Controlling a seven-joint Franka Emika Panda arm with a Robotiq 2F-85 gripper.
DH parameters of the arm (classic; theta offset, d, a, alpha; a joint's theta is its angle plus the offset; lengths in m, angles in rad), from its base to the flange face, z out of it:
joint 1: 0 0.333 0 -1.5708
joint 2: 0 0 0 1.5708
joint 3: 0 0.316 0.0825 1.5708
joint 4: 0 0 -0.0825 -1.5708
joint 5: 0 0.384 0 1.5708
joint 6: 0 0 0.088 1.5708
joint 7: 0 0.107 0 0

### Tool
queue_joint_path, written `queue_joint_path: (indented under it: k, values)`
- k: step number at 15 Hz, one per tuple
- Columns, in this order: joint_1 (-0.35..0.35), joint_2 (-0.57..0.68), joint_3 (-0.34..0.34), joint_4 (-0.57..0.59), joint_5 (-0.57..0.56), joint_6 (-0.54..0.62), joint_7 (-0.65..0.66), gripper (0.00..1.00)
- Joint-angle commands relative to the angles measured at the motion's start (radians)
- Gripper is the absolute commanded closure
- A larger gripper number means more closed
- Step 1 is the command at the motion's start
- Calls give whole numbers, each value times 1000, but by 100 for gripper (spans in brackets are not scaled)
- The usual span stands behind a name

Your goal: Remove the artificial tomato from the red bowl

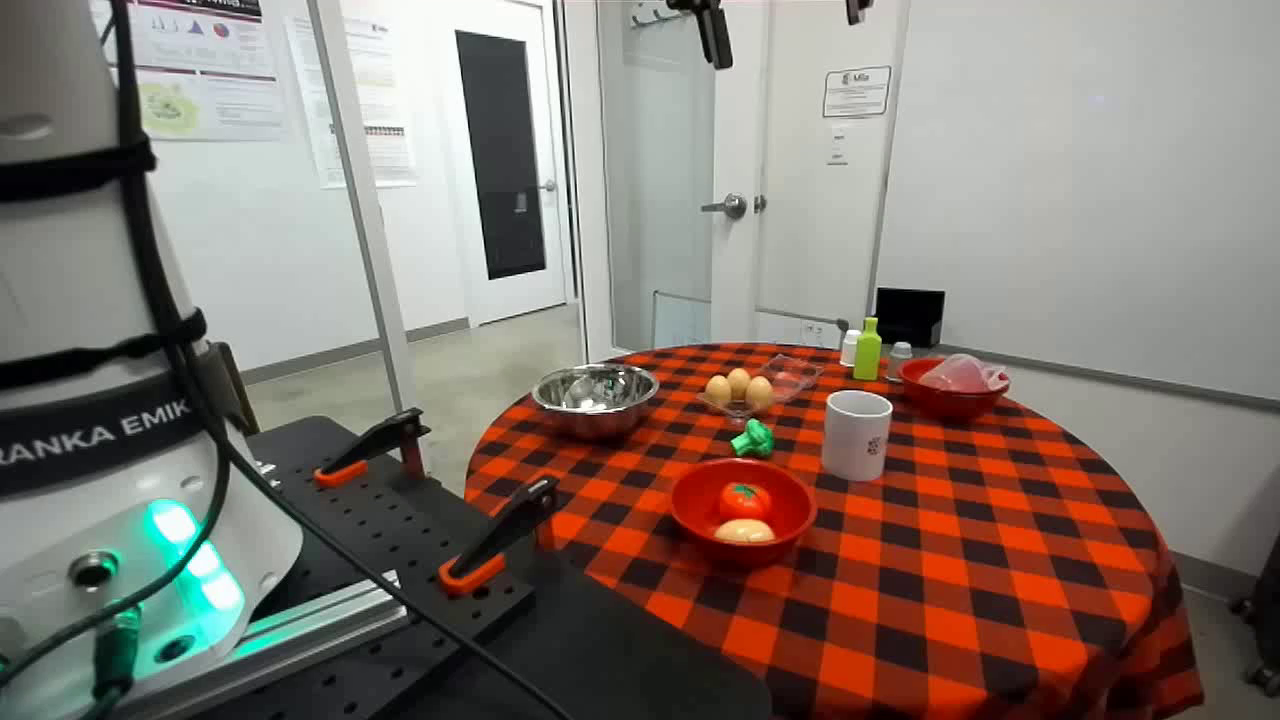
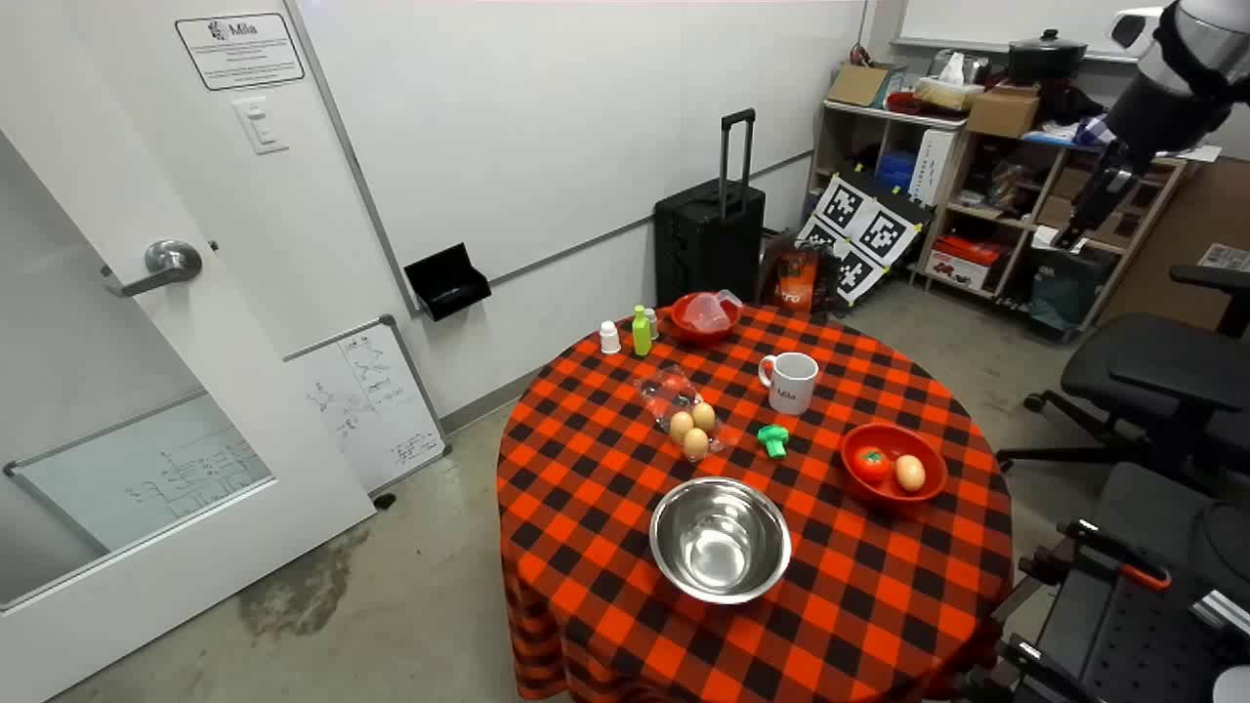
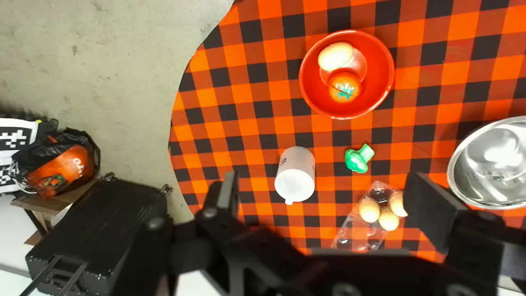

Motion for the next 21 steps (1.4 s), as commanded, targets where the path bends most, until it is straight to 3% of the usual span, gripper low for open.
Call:
queue_joint_path:
  k: [1, 11, 17, 21]
  values:
    - [-7, 1, 7, 1, 6, -2, -4, 0]
    - [2, 19, -16, 6, 20, 4, -36, 0]
    - [51, 102, -151, 10, 124, 107, -226, 0]
    - [98, 193, -239, 12, 285, 174, -406, 0]
